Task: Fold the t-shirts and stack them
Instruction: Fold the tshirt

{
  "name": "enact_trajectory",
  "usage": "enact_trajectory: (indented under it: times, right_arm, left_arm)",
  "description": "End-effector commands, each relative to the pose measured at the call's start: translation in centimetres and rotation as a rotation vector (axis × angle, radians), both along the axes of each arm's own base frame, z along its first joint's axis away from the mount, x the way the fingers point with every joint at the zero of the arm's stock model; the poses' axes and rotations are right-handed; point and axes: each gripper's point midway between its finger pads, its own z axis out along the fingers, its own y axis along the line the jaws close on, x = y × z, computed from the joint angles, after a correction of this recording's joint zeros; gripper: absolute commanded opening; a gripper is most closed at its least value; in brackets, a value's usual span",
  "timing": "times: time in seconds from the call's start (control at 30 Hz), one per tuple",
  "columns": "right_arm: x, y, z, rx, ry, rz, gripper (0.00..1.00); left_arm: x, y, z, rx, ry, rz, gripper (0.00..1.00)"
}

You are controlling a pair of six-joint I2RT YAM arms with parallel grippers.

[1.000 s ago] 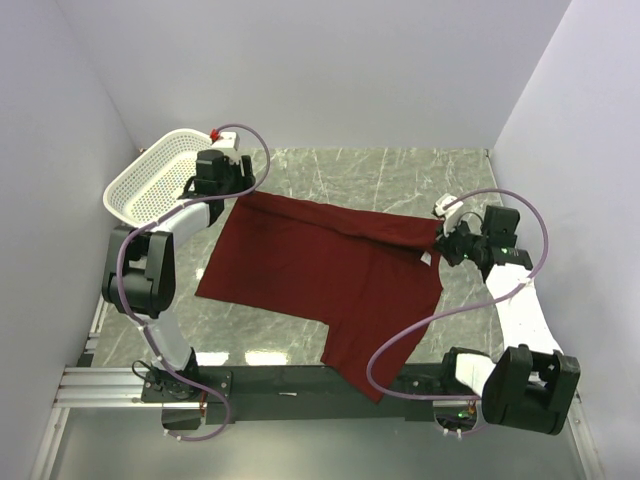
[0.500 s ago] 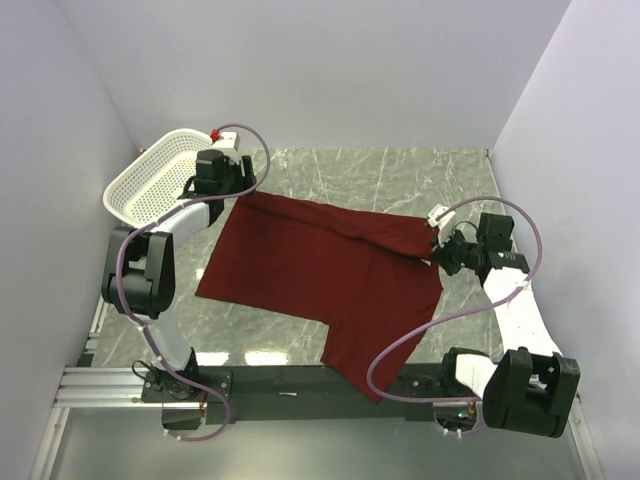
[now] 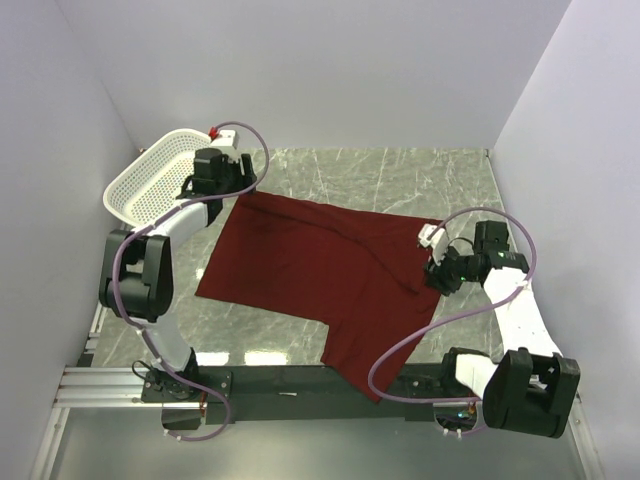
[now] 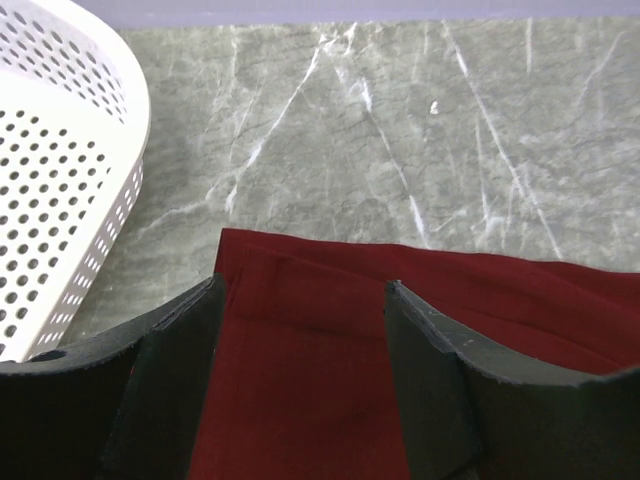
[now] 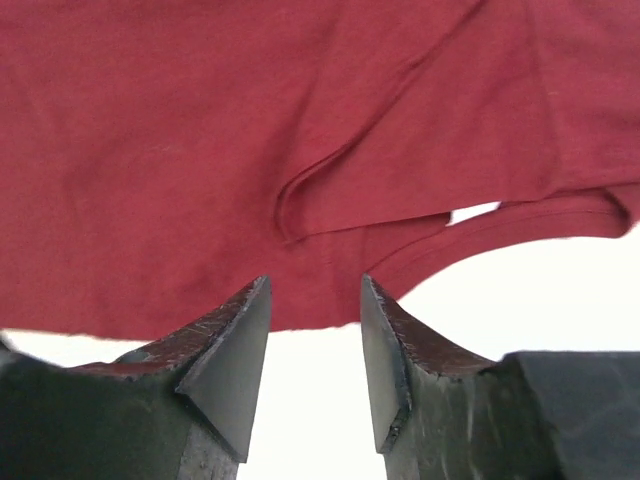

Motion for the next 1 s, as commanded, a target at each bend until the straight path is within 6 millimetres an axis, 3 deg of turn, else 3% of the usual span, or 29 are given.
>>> enact_trajectory:
  times: [0.0,0.1,0.3,0.47,0.6,0.67,0.7,0.73,0.8,0.93,0.97]
  right_arm:
    - [0.3,0.5,2.1,0.006,-0.042,0.036,0.50]
    - [3.2,0.0,3.5,0.084,-0.015,-0.154,0.50]
    - [6.4,2.2,5.5,0.309,0.173,-0.288,0.51]
    - [8.1,3.1,5.9,0.385,0.208,-0.349,0.51]
    - [8.2,3.7,4.7,0.387,0.258,-0.365,0.51]
    - [8.1,3.6,4.6,0.385,0.265,-0.368,0.51]
    - [8.1,3.6,4.6,0.382,0.263,-0.371,0.51]
    - [8.0,3.6,4.5,0.381,0.264,-0.372,0.51]
    - [7.9,3.5,4.5,0.380,0.259,-0.373,0.51]
    - [7.7,3.6,4.2,0.381,0.256,-0.374,0.51]
    - [7.7,3.6,4.2,0.383,0.259,-0.374,0.51]
  left_arm:
    - [0.0,-0.8,4.0,-0.041,-0.082,-0.031,0.71]
    - [-0.2,-1.2,4.4,-0.055,-0.085,-0.042,0.70]
    - [-0.3,-2.0,3.6,-0.094,-0.040,-0.066,0.71]
    - [-0.2,-4.3,0.9,-0.212,0.131,-0.056,0.68]
    - [-0.5,-6.2,-1.9,-0.244,0.238,0.009,0.67]
    - [-0.1,-6.2,-2.6,-0.225,0.265,0.088,0.68]
    - [-0.6,-6.0,-4.5,-0.208,0.330,0.127,0.68]
    - [-0.8,-6.1,-4.9,-0.230,0.360,0.158,0.67]
    - [-0.7,-5.0,-5.7,-0.177,0.361,0.251,0.67]
    - [-0.5,-2.9,-6.5,-0.095,0.371,0.413,0.67]
    - [0.3,-2.6,-5.6,-0.086,0.350,0.441,0.66]
